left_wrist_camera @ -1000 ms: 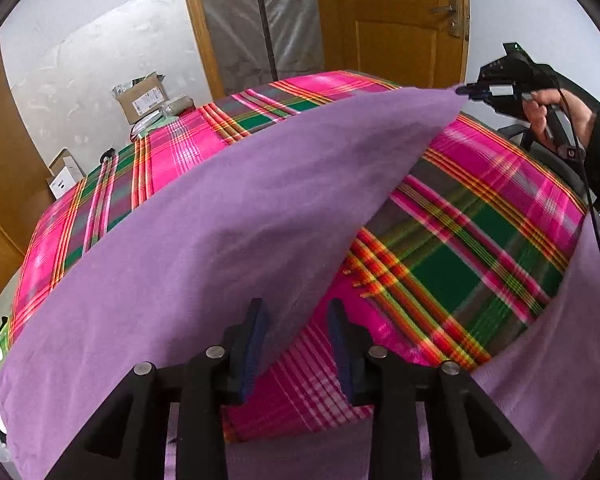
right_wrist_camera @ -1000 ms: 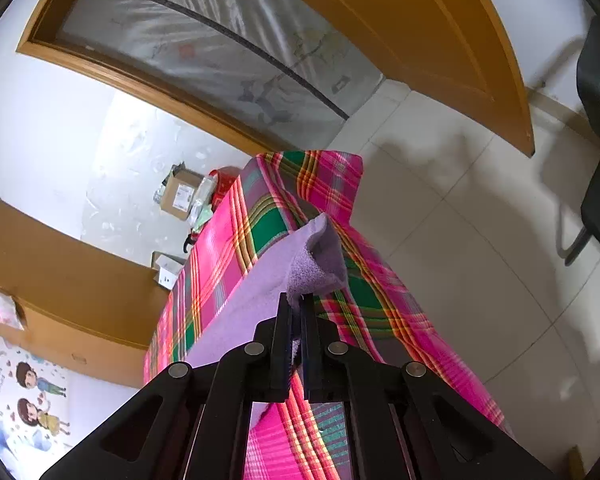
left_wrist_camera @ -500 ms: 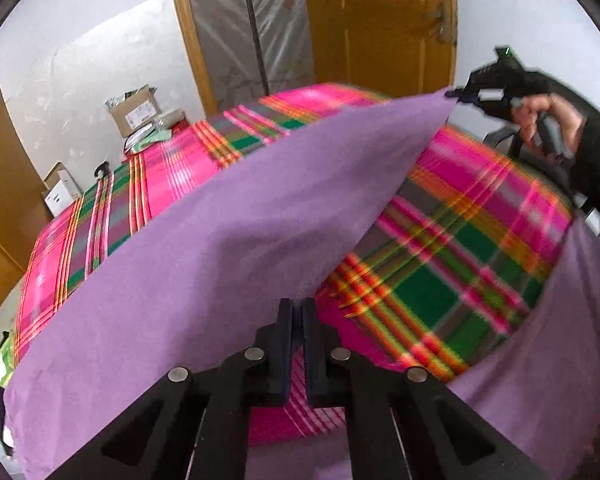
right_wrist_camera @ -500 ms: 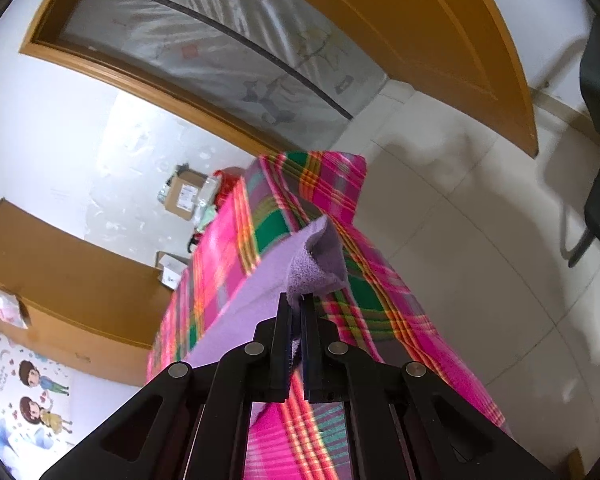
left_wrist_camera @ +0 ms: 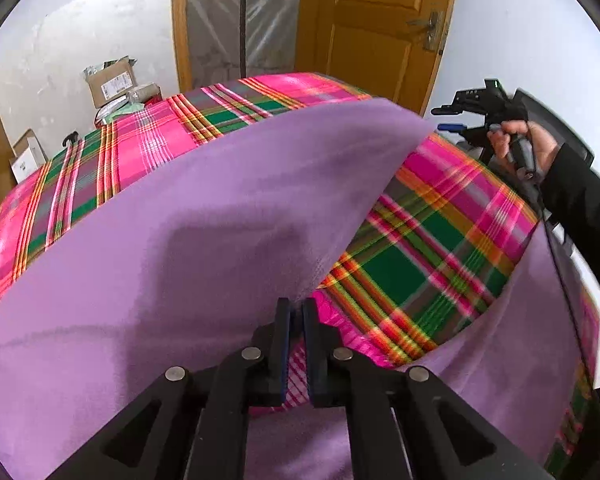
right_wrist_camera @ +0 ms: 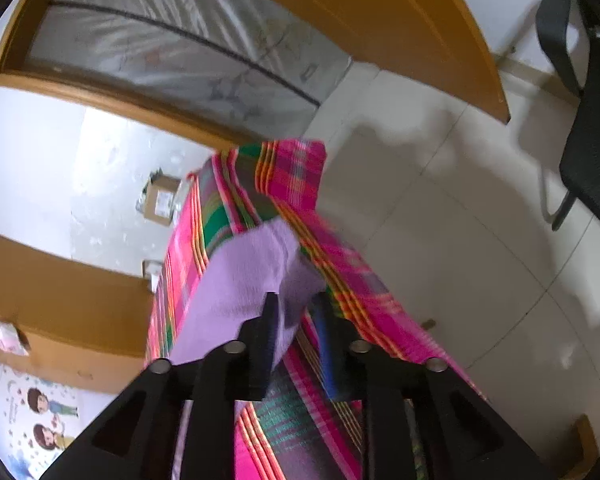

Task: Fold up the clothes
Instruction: 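Open the right gripper to release the sleeve onto the sweatshirt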

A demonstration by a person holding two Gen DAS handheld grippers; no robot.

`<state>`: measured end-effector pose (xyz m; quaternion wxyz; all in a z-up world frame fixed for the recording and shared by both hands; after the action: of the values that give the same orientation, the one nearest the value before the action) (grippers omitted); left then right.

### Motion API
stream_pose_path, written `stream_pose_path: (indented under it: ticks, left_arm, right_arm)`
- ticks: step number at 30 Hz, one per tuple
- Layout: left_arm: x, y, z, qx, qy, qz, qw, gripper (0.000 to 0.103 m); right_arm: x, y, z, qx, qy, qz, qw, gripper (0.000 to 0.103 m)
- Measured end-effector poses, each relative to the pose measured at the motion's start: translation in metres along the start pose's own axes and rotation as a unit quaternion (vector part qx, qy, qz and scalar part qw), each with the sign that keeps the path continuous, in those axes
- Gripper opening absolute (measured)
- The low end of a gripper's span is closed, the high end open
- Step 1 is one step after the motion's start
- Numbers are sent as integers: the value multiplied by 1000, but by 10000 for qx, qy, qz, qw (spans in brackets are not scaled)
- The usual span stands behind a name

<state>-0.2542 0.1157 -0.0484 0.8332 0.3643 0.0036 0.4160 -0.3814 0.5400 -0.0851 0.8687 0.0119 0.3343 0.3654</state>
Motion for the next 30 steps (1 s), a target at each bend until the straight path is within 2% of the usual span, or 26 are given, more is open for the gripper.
stream_pose_path:
  ticks: [2, 4, 6, 8, 10, 11, 15, 17, 21, 27, 30]
  left_arm:
    - [5, -2, 11, 171, -197, 156, 9995, 6]
    - [6, -4, 26, 358, -126, 238, 9990, 6]
    - [-1, -10, 47, 564, 105, 381, 9976, 6]
    - [-13, -20, 67, 724, 418, 559, 9949, 6]
    - [-29, -33, 88, 836, 814, 772, 9902, 6]
    - [-44, -45, 102, 850, 1125, 959, 9854, 6]
    - [-81, -88, 141, 898, 1713, 1600, 9680, 6]
    - [-92, -109, 154, 904, 1905, 1820, 9604, 6]
    - [-113, -156, 184, 1001, 2162, 2439, 9401, 6]
    - [-114, -207, 216, 1189, 2326, 2930, 9197, 6]
    - [-113, -235, 241, 1330, 2480, 3164, 9059, 6]
  right_arm:
    - [0, 11, 10, 299, -113, 3, 9995, 37]
    - [-7, 17, 17, 498, -164, 116, 9986, 37]
    - [-20, 18, 21, 578, -118, 389, 9975, 37]
    - [-45, 4, 20, 479, 44, 1001, 9938, 36]
    - [-73, -16, 19, 389, 130, 1738, 9839, 34]
    - [-88, -30, 18, 323, 171, 2107, 9769, 33]
    - [-130, -87, 19, 127, 302, 3091, 9504, 33]
    - [-146, -117, 24, 136, 394, 3472, 9369, 34]
    - [-174, -172, 37, 44, 616, 4094, 9103, 34]
    - [-194, -242, 61, -264, 1049, 4422, 8904, 34]
    - [-192, -269, 78, -312, 1117, 4527, 8841, 34]
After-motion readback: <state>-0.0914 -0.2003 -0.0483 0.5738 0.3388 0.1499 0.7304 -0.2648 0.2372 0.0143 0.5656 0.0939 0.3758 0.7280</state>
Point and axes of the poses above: each gripper's, at about its wrist camera, not at the fingertips, and z roughly against the way its jaws point, x to its right, y to its top, the point moved 9 cm from there along -z, roughly the way its jaws point, and after that the axes turned 15 degrees about -y, right-handed, at the moved point
